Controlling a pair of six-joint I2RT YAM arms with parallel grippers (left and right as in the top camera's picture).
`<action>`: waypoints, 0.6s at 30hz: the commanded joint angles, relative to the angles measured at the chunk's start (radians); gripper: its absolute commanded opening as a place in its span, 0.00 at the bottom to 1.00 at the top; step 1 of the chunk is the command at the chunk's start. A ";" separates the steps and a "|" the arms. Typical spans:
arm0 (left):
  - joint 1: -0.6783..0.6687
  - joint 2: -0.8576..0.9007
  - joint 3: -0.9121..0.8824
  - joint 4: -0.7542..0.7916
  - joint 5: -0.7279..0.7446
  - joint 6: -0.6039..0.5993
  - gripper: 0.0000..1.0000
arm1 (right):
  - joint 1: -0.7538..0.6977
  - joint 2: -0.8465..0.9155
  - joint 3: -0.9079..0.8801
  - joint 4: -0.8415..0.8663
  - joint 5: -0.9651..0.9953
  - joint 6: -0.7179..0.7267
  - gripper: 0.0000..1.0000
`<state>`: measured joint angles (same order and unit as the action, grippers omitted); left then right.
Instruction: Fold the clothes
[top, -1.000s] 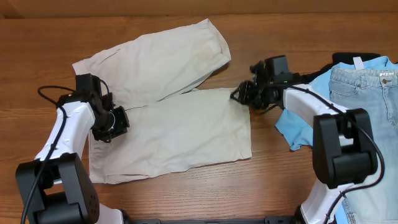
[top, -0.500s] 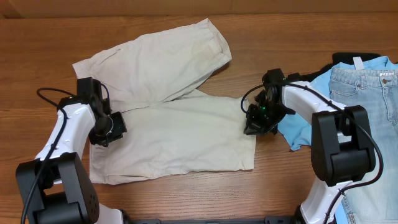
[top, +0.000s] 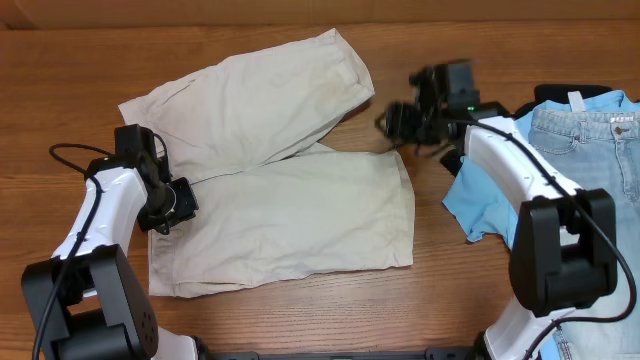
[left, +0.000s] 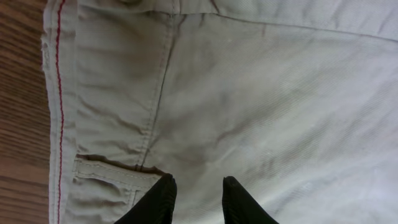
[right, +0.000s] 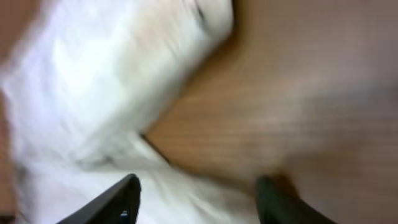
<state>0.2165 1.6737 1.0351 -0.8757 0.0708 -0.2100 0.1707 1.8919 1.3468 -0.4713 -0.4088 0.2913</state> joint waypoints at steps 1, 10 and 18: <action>-0.002 -0.007 -0.005 0.010 0.021 -0.018 0.27 | -0.002 -0.014 0.008 0.080 -0.020 0.133 0.59; -0.002 -0.007 -0.005 0.051 0.080 0.031 0.36 | 0.008 0.188 0.209 0.109 -0.111 0.151 0.62; -0.002 -0.007 -0.005 0.045 0.080 0.031 0.42 | 0.040 0.310 0.278 0.187 0.000 0.156 0.82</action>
<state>0.2165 1.6737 1.0344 -0.8295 0.1383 -0.1982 0.2001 2.1818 1.5974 -0.2943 -0.4702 0.4412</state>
